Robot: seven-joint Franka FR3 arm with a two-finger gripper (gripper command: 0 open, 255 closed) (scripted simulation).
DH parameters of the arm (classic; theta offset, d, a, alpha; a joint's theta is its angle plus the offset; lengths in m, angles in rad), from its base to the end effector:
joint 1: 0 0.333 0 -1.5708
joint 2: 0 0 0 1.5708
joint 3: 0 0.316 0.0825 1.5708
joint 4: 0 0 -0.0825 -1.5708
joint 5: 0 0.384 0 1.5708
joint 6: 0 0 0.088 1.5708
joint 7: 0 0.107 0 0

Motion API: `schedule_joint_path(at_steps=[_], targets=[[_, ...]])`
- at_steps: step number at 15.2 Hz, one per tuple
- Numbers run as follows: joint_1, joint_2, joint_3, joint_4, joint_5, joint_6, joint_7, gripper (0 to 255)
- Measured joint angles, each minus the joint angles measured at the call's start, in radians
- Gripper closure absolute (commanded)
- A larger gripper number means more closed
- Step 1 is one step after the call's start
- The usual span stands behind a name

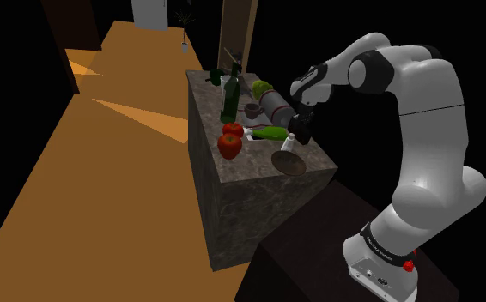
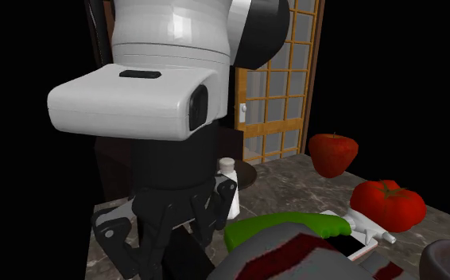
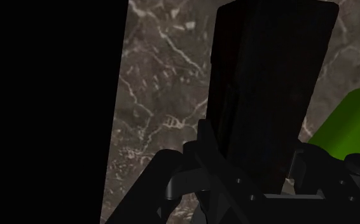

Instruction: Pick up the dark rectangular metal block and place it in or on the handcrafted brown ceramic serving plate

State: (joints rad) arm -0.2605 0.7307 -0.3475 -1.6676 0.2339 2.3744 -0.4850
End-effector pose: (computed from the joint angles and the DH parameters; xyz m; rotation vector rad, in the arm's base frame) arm 0.5773 -0.3661 0.2012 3.0555 -0.3141 -0.0143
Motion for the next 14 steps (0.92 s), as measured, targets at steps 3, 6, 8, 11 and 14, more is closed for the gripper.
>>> schedule_joint_path(at_steps=[3, 6, 8, 11, 14], targets=[[0.003, -0.01, -0.003, -0.004, -0.004, -0.009, 0.002, 255], [0.007, -0.032, -0.011, -0.001, -0.012, -0.035, 0.005, 255], [0.011, -0.05, -0.017, -0.002, -0.018, -0.054, 0.008, 255], [0.019, -0.079, -0.024, -0.004, -0.027, -0.078, 0.013, 255], [0.023, -0.102, -0.031, -0.001, -0.036, -0.104, 0.016, 255]])
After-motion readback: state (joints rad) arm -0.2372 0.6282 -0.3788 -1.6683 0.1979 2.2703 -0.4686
